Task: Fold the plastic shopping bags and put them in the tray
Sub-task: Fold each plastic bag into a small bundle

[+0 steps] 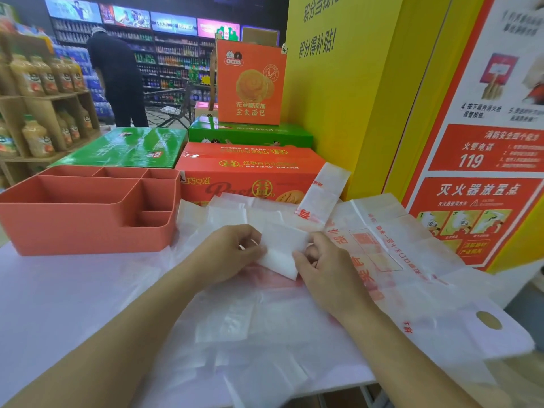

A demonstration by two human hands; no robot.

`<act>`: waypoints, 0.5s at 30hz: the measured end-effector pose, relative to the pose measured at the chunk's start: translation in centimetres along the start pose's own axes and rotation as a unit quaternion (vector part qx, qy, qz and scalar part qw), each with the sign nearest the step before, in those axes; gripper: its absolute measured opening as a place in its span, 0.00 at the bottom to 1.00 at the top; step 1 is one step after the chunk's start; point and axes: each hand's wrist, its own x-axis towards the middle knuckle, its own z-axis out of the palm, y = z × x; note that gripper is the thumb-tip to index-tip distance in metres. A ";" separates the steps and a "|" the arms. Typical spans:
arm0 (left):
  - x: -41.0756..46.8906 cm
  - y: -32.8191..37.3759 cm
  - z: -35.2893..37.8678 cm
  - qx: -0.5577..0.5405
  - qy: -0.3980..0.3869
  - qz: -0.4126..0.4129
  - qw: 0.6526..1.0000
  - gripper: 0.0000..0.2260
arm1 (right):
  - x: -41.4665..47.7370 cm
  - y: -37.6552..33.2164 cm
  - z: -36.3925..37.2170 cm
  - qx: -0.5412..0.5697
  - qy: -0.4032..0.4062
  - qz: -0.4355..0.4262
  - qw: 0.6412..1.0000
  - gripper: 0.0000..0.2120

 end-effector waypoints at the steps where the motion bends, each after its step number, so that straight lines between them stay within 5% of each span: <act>1: 0.1 -0.1 0.1 0.003 0.006 -0.001 1.000 0.02 | 0.0 0.0 -0.1 -0.013 0.003 0.011 1.000 0.08; 5: 0.4 -0.2 0.6 0.022 0.028 0.014 0.999 0.05 | 0.0 0.2 -0.3 -0.050 0.014 0.038 0.998 0.22; 11: 0.6 -0.4 1.2 0.047 0.039 0.017 0.998 0.07 | 0.3 0.5 -0.6 -0.057 0.012 0.043 0.997 0.05; 15: 0.6 -0.4 1.2 0.060 0.037 0.009 0.997 0.04 | 0.4 0.7 -0.5 -0.065 0.014 0.048 0.997 0.06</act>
